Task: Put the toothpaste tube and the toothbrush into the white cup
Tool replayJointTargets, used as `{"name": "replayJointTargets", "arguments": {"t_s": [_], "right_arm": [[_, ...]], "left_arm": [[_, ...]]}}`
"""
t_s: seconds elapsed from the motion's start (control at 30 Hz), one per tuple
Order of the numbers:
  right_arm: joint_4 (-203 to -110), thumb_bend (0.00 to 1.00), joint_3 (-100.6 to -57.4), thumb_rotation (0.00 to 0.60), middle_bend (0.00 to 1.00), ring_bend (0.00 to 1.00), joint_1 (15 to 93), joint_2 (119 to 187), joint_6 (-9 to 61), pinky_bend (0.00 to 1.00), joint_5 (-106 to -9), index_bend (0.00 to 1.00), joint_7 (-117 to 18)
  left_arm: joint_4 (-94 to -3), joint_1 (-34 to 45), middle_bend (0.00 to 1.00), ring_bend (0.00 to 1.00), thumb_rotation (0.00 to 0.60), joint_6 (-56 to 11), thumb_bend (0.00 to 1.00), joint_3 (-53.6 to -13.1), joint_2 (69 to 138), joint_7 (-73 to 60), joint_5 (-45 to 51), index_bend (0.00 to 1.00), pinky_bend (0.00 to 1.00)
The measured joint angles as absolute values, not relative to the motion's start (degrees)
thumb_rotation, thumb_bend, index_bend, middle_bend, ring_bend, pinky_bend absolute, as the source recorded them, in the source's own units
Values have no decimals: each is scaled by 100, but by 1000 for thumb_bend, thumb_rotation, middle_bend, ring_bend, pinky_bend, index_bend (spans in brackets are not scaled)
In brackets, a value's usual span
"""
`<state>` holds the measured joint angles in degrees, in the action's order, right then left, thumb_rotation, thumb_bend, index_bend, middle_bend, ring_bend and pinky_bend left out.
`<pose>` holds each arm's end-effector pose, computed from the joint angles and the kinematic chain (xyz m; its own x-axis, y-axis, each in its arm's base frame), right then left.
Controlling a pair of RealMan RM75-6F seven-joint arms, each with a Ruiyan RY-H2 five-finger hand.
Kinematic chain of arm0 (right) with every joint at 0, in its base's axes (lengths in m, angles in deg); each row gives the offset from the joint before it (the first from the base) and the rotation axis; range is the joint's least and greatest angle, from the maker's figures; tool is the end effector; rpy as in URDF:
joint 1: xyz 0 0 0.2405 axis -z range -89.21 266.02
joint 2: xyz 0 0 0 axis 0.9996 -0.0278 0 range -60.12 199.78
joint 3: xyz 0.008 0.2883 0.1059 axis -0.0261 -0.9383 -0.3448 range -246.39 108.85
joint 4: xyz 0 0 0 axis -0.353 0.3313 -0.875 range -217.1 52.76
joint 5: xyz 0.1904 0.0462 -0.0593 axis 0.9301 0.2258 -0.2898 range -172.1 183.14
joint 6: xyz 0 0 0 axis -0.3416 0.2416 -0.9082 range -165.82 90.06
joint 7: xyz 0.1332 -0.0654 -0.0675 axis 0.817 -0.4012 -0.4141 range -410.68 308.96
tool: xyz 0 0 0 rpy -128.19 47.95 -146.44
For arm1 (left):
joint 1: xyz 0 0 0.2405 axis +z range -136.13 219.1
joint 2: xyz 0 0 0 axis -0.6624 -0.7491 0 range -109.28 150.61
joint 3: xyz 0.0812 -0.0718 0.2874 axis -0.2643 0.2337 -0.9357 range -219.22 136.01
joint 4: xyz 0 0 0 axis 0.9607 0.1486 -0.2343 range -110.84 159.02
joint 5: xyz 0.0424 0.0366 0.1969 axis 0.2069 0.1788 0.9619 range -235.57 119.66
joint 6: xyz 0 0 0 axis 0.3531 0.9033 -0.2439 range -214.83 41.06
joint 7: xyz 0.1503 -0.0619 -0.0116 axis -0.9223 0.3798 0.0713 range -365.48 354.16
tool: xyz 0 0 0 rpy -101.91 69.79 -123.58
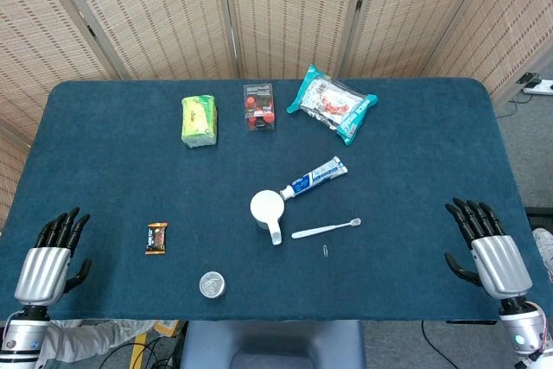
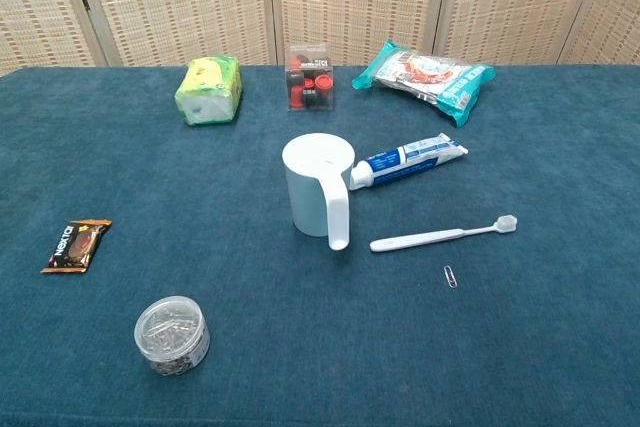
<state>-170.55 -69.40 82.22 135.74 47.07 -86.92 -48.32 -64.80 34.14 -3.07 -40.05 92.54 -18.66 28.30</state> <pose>-0.3487 -0.2034 0.1672 0.4017 -0.0359 0.9151 -0.9089 -0.1374 0.3936 -0.3493 0.2141 0.1339 0.5331 0.0253 0.8457 0.8451 -0.0625 -0.5309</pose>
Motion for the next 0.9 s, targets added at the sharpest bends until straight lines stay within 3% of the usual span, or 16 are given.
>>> {"name": "replayJointTargets", "arguments": {"t_s": [0.9], "right_arm": [[-17069,261,-6891,600,68,0,8451,13480,4962,70,-8656,0,-4709]], "left_arm": [[-6670,3500,22,33,600,-136,441,-3946,9264,-1982,2786,94,141]]}}
